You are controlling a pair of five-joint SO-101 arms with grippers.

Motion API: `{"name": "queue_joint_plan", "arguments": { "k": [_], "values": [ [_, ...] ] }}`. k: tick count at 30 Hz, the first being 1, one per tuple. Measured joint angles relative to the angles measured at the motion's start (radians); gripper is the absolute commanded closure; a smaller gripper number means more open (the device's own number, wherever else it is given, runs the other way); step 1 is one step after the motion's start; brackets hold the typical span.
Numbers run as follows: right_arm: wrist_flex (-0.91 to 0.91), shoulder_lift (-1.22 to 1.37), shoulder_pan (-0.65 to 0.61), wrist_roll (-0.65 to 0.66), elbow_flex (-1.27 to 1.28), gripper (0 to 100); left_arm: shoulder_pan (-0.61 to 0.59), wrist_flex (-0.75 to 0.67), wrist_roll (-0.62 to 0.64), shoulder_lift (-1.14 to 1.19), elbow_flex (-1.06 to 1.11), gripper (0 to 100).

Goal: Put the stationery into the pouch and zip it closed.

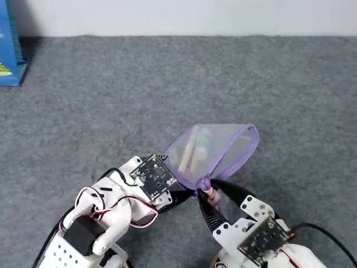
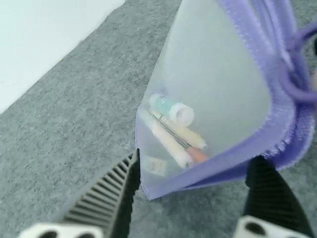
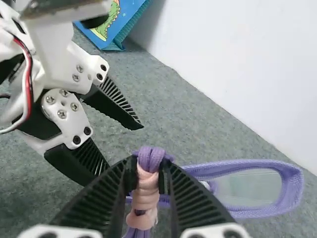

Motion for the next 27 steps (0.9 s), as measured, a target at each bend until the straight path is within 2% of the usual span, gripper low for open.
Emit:
{"name": "queue_joint_plan", "arguments": {
  "k": [5,10,15,18,27],
  "values": [
    [0.0,0.0,0.0,0.0,-0.002,99.1,-0.006,0.144,0.0,-0.064,-0.143,67],
    [0.0,0.0,0.0,0.0,-0.002,99.1,0.101,0.307,0.0,-0.123,-0.207,67],
    [0.0,0.0,0.0,0.0,-0.002,99.1,0.13,0.322,0.008,-0.133,-0.206,67],
    [0.0,0.0,0.0,-0.018,-0.002,99.1,0.13,0.262,0.014,-0.133,-0.16,69],
    [0.0,0.0,-0.002,-0.052,-0.002,99.1,0.135,-0.048,0.048,-0.129,0.072,78]
  ]
}}
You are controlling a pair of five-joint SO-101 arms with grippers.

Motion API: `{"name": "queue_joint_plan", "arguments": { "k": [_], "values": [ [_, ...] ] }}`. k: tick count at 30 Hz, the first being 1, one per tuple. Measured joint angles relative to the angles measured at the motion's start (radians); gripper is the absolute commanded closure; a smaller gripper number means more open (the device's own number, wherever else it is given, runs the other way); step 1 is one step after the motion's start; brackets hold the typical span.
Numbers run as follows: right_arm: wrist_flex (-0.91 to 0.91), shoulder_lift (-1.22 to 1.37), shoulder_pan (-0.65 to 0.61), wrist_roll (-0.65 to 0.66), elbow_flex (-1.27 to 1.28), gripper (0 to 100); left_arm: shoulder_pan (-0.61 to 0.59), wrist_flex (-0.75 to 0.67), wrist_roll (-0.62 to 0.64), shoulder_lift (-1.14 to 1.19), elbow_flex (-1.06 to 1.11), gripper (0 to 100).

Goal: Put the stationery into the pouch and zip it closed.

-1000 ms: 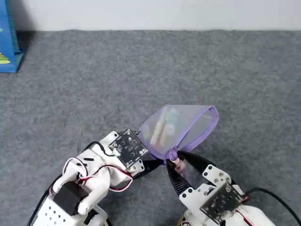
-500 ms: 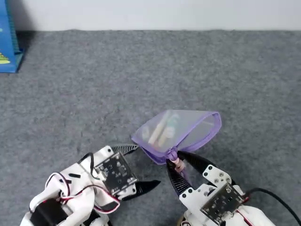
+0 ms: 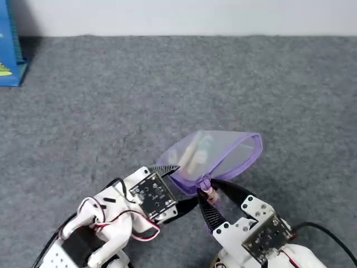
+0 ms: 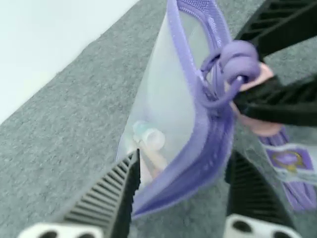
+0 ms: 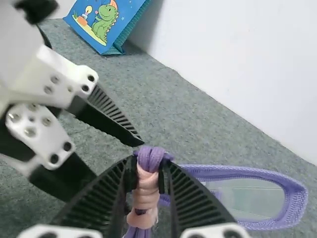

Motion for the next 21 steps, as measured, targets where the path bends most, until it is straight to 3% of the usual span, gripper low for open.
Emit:
{"name": "queue_joint_plan", "arguments": {
  "k": [6,18,21],
  "values": [
    [-0.002,0.0,0.0,-0.011,0.0,99.1,0.012,-0.129,0.0,0.0,0.057,82],
    [-0.003,0.0,0.0,-0.051,0.0,99.1,0.135,-0.144,0.0,0.0,0.061,99],
    [-0.006,0.0,0.005,-0.051,0.0,99.1,0.137,-0.144,0.0,0.0,0.061,99]
  ]
}}
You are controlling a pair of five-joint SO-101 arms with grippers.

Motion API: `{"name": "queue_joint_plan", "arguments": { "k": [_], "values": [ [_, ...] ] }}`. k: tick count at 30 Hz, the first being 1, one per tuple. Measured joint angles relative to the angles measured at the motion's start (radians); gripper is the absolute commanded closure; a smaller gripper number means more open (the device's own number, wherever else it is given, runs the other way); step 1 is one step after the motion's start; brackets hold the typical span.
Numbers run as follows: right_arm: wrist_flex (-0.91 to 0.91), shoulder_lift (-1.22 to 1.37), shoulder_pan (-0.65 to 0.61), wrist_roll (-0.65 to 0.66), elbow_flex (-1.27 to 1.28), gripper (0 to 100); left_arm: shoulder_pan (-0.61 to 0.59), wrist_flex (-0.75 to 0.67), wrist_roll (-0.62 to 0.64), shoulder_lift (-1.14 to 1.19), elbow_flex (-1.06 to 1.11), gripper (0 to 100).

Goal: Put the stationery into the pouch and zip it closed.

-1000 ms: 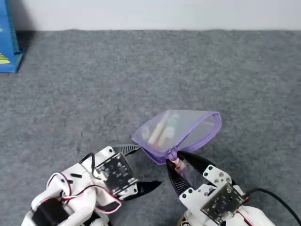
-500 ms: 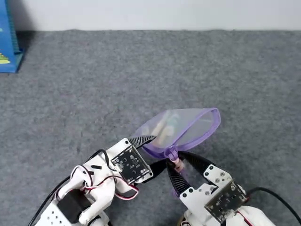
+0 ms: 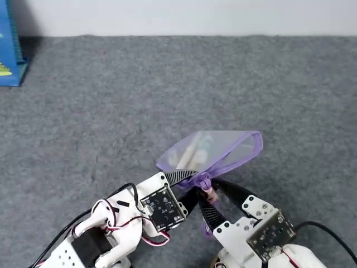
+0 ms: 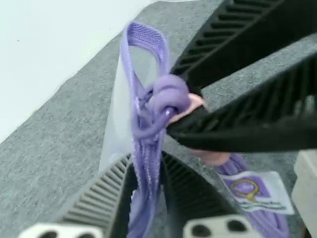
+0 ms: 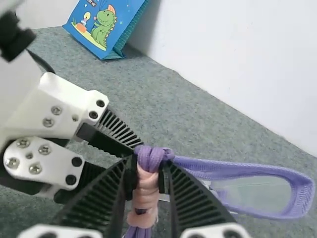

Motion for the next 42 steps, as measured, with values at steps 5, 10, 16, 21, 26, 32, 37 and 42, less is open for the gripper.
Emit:
{"name": "queue_joint_plan", "arguments": {
  "k": [5,10,16,21,26,32,37,42],
  "values": [
    [-0.064,0.005,0.129,-0.002,0.0,99.1,0.0,0.029,0.0,-0.009,-0.005,99],
    [-0.173,0.0,0.256,-0.051,0.04,99.1,0.006,0.068,0.044,-0.02,-0.005,99],
    [-0.336,-0.002,0.414,-0.081,0.163,99.1,0.008,0.161,0.052,-0.114,-0.003,99],
    [-0.408,-0.002,0.497,-0.081,0.238,99.1,0.002,0.258,0.055,-0.262,-0.002,99],
    [-0.402,-0.002,0.512,-0.084,0.238,96.8,-0.018,0.265,0.06,-0.318,0.025,99],
    [-0.17,-0.002,0.506,-0.133,0.11,87.9,-0.089,0.25,0.06,-0.321,0.023,99],
    [0.002,-0.002,0.399,-0.152,0.071,89.8,-0.092,0.249,0.06,-0.321,0.023,99],
    [0.044,-0.002,0.204,-0.236,0.055,89.7,-0.092,0.249,0.06,-0.321,0.023,99]
  ]
}}
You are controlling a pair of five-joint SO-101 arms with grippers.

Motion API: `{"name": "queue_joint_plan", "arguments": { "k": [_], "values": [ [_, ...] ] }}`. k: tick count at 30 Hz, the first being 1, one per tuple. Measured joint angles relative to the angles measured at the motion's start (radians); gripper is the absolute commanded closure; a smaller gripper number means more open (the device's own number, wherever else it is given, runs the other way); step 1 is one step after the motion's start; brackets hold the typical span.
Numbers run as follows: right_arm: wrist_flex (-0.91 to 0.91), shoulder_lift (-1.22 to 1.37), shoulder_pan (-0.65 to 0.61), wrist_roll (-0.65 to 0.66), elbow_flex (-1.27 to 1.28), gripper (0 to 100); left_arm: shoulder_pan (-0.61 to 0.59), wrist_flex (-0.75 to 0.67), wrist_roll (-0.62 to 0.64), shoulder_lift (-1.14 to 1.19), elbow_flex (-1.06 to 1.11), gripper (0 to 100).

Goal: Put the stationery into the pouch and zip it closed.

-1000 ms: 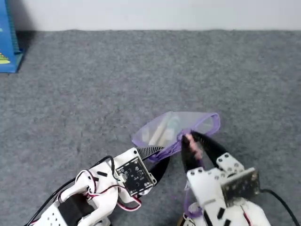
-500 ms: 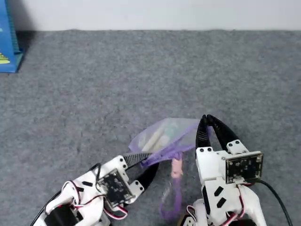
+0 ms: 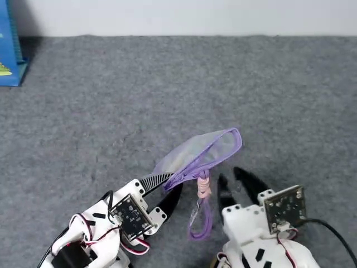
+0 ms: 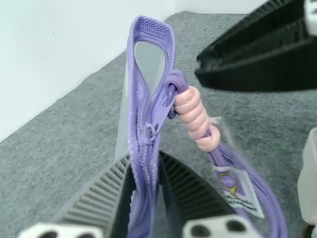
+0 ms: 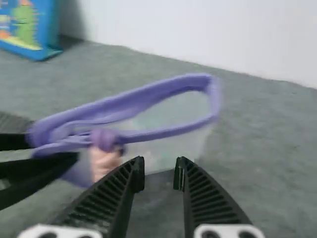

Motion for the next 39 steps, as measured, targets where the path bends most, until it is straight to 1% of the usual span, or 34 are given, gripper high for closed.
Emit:
{"name": "queue_joint_plan", "arguments": {
  "k": [2,6,11,17,21,24,36,37,39],
  "values": [
    [0.0,0.0,-0.074,-0.028,0.0,89.7,0.0,0.0,0.0,0.0,0.0,99],
    [-0.006,0.0,-0.126,-0.06,0.0,89.5,-0.006,0.0,0.0,0.0,0.0,99],
    [-0.015,0.0,-0.141,-0.107,0.011,81.4,-0.011,0.0,0.0,-0.002,0.0,99],
    [-0.012,0.077,-0.141,-0.132,-0.021,86.2,-0.011,0.0,0.002,-0.002,0.0,99],
    [0.009,0.078,-0.206,-0.146,-0.091,86.1,-0.011,0.0,0.002,-0.002,0.0,99],
    [0.012,0.08,-0.232,-0.183,-0.094,86.1,-0.011,0.0,0.002,-0.002,0.0,99],
    [-0.144,0.129,-0.239,-0.19,0.049,86.8,-0.015,0.0,0.002,-0.002,0.0,99],
    [-0.153,0.129,-0.239,-0.19,0.058,87.6,-0.017,0.0,0.002,-0.002,0.0,99],
    [-0.167,0.129,-0.239,-0.184,0.074,93.1,-0.018,0.0,0.005,-0.002,0.0,99]
  ]
}}
